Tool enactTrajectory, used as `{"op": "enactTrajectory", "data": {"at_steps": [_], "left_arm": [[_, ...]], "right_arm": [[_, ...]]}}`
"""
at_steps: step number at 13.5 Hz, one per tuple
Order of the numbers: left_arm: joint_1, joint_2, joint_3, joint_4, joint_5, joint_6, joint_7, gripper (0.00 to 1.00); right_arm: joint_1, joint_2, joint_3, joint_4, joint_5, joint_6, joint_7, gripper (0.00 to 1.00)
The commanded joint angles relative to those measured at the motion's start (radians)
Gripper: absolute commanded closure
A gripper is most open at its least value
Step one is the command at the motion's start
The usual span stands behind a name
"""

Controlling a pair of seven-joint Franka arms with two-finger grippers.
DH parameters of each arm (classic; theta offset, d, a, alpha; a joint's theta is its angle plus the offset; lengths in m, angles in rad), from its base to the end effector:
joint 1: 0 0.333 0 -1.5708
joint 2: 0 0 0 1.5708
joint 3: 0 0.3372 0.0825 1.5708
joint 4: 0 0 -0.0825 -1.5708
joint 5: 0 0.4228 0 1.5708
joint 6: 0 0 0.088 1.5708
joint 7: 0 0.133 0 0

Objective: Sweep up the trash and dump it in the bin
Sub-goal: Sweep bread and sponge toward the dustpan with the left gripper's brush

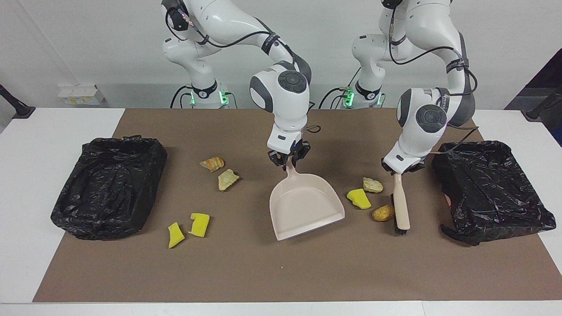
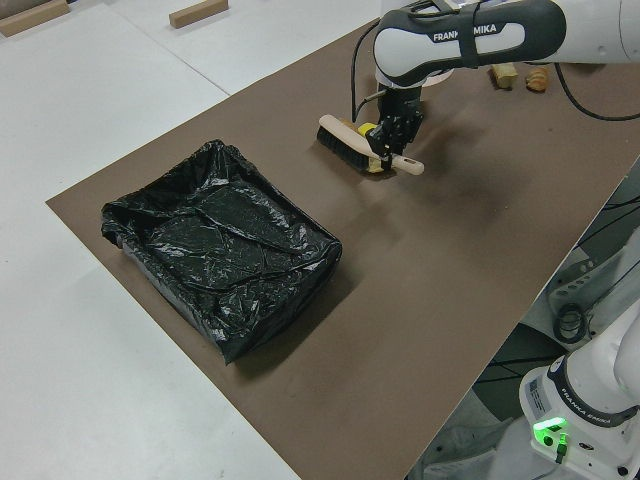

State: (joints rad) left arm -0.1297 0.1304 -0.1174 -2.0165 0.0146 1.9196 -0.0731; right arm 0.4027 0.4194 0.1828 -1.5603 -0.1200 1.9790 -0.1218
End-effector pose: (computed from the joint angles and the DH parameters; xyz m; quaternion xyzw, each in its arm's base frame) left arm 0.5638 -0.1400 0.3466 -0.9895 0.0899 0.1117 0.0169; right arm 0.6150 0.3771 0.3860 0.9324 0.3610 0.0076 0.0168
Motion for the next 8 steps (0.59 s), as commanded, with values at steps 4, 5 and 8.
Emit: {"op": "enactTrajectory", "data": {"at_steps": [4, 5, 8], "left_arm": [[0.065, -0.083, 0.025, -0.031, -0.079, -0.033, -0.127, 1.00], [0.065, -0.092, 0.025, -0.048, -0.079, -0.028, -0.169, 1.00], [0.048, -0.155, 0.022, -0.177, -0.081, 0.043, -0.215, 1.00]], "right_arm": [[-0.051, -0.018, 0.007, -0.033, -0.079, 0.004, -0.338, 1.00], [-0.065, -0.018, 0.007, -0.041, -0.089, 0.009, -0.396, 1.00], [-0.076, -0.018, 0.006, -0.069, -0.099, 0.021, -0.551, 1.00]]}}
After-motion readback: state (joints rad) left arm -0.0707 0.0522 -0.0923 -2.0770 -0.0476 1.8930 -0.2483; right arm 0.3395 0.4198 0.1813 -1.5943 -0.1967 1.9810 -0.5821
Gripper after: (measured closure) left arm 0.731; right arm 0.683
